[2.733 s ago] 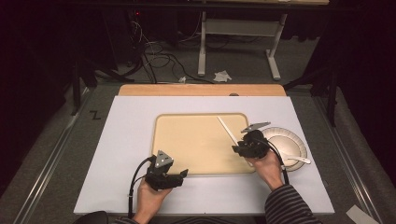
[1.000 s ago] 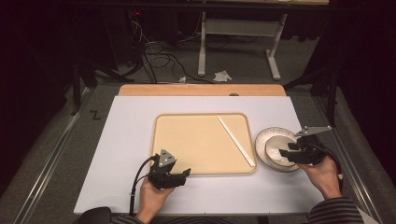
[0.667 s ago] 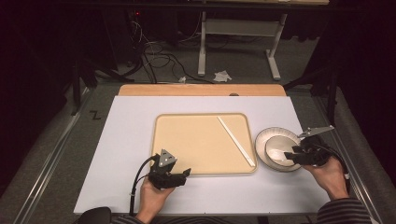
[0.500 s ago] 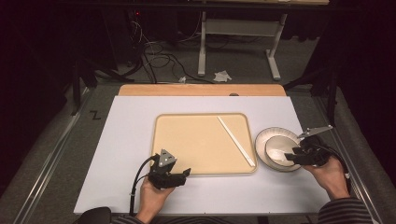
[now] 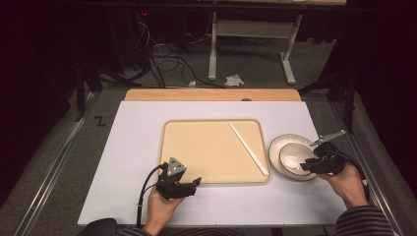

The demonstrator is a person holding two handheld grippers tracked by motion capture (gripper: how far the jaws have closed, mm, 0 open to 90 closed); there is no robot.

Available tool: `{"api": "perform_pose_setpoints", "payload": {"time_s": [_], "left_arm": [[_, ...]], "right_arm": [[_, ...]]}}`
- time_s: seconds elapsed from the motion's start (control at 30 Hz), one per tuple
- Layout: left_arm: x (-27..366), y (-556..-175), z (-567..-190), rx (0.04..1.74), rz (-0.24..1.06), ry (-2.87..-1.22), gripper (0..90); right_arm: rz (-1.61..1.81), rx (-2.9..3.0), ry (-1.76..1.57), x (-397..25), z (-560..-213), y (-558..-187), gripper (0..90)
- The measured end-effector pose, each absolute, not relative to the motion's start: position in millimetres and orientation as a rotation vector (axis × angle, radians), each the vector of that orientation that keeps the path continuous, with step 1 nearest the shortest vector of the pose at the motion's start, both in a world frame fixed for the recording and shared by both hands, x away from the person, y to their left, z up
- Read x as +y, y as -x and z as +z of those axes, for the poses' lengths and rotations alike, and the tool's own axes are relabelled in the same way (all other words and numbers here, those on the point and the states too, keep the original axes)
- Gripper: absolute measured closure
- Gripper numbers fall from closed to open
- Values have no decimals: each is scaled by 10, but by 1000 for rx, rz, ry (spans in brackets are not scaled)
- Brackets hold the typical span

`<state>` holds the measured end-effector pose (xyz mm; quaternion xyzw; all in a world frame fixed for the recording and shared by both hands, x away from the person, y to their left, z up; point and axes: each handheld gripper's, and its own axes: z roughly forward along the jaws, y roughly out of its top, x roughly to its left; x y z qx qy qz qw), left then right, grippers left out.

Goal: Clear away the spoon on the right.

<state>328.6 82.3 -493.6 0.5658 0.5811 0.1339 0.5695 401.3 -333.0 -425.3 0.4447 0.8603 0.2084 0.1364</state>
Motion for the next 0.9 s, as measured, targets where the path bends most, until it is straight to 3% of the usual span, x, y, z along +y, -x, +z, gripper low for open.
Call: {"api": "perform_pose_setpoints", "payload": {"time_s": [0.47, 0.9], "left_arm": [[820, -3275, -4927, 1359, 312, -1329, 331], [827, -3280, -4927, 1361, 314, -1330, 332]], "right_arm": [[542, 2566, -1315, -3319, -4296, -4071, 834], [564, 2562, -1317, -3305, -4294, -4086, 845]]}}
